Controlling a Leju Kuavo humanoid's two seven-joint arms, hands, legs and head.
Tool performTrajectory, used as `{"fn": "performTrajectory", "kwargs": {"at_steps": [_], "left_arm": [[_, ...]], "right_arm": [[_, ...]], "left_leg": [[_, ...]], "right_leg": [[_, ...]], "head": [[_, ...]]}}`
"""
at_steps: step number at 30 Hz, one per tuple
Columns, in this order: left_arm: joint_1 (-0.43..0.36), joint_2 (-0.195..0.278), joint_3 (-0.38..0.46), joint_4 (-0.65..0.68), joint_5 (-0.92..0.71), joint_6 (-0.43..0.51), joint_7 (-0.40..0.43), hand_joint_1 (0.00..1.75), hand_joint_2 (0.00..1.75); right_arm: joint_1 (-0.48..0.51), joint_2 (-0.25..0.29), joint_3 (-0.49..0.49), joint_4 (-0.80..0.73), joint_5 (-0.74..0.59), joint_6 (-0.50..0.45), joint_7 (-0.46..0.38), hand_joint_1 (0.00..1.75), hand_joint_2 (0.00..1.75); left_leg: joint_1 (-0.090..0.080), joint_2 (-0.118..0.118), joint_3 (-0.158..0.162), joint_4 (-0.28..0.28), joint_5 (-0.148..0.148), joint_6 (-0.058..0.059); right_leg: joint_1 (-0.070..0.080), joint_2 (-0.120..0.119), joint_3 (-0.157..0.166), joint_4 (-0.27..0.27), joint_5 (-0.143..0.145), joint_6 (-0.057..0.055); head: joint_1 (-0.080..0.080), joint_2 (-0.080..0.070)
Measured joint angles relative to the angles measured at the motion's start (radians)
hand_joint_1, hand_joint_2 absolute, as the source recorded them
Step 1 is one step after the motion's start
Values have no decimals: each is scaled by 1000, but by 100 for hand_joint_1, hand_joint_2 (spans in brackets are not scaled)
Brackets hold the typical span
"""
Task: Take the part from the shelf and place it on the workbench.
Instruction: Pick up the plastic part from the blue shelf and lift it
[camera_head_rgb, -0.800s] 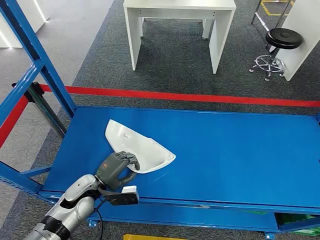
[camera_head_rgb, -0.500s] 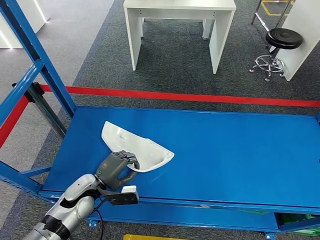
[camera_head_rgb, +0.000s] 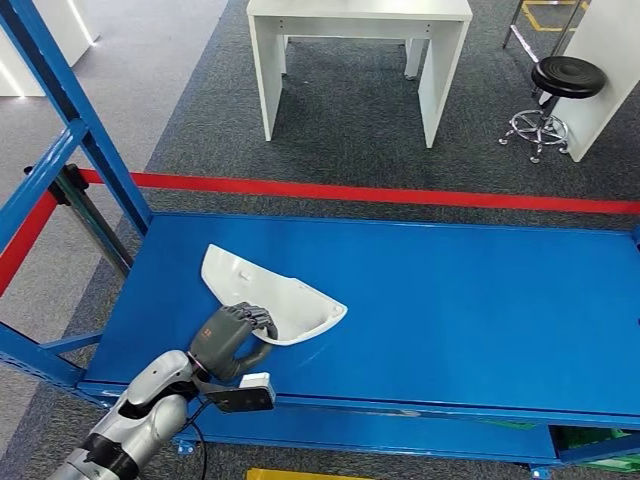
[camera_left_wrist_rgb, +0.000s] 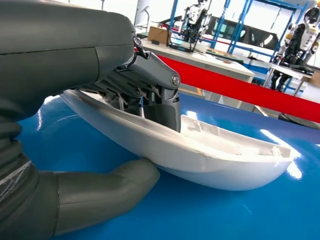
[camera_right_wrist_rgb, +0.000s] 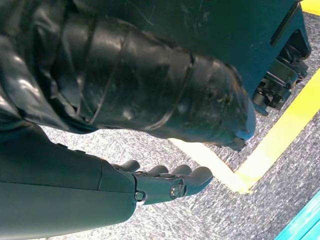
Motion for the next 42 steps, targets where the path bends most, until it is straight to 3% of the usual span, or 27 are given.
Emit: {"fn": "performTrajectory", "kwargs": {"at_steps": [8,15,19,24,28,35,42], "left_arm": [[14,0,9,-17,55,-4,-26,175,175],[97,-2,52,-153,197,-9,-96,175,175],[156,-2,63,-298,272,-8,-159,175,175],[203,0,65,-481,325,-23,-200,175,175],[227,6,66,-586,392,-27,-253,175,175],[252,23,85,-740,516,-68,-333,175,175],[269,42,93,-849,578,-111,-352,175,175]], "right_arm": [[1,0,-1,0,-2,-6,-1,0,0],[6,-1,-6,0,-14,-25,-17,0,0],[9,-2,-38,0,-79,-20,-71,0,175],[10,-9,-106,0,-145,-4,-110,0,175],[13,-13,-143,0,-167,-3,-115,0,0],[15,-27,-200,0,-201,-1,-144,0,0],[17,-46,-234,0,-213,3,-143,0,0]], "left_leg": [[0,0,0,0,0,0],[0,0,-1,0,0,0],[0,0,-2,0,0,0],[0,0,-2,0,0,0],[0,0,-2,0,0,0],[0,0,-2,0,0,0],[0,0,-2,0,0,0]], "right_leg": [[0,0,0,0,0,0],[0,0,-2,0,0,0],[0,0,-2,0,0,0],[0,0,-3,0,0,0],[0,0,-3,0,0,0],[0,0,-3,0,0,0],[0,0,-3,0,-1,0]], "head": [[0,0],[0,0],[0,0],[0,0],[0,0],[0,0],[0,0]]}}
